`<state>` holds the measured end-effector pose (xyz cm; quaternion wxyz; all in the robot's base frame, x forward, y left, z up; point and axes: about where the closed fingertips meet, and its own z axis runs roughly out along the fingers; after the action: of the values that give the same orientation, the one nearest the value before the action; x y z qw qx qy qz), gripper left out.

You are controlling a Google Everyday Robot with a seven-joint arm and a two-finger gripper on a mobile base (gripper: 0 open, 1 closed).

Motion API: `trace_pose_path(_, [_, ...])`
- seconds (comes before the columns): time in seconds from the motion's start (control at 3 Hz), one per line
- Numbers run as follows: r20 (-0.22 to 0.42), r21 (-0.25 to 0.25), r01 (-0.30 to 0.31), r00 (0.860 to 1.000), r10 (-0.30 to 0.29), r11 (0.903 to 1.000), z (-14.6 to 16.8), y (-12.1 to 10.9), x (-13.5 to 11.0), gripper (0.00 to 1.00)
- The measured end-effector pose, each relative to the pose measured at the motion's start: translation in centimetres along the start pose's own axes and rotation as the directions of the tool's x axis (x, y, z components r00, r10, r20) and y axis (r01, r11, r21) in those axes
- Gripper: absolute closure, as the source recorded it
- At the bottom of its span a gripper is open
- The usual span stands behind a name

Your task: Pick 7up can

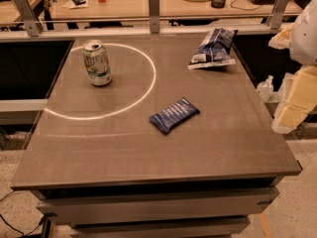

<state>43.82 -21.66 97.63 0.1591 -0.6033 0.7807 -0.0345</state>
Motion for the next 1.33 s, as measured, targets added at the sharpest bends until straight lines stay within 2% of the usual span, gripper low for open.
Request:
trace_pose_path(0.33, [0.0,0.0,0.0,1.0,0.0,1.0,0.0,0.0,0.0,0.0])
trace_pose_path(0.67, [0.026,0.003,0.008,1.0,-0.008,1.0,-0.3,0.0,-0.3,0.0])
trace_pose_path(1.0, [0.141,0.009,0.022,0.99,-0.023,0.9997,-1.3,0.0,-2.5,0.0])
trace_pose_path(1.33, [0.292,-0.008,-0.021,0.956,0.022,0.9997,-1.9,0.8,-6.5,0.0])
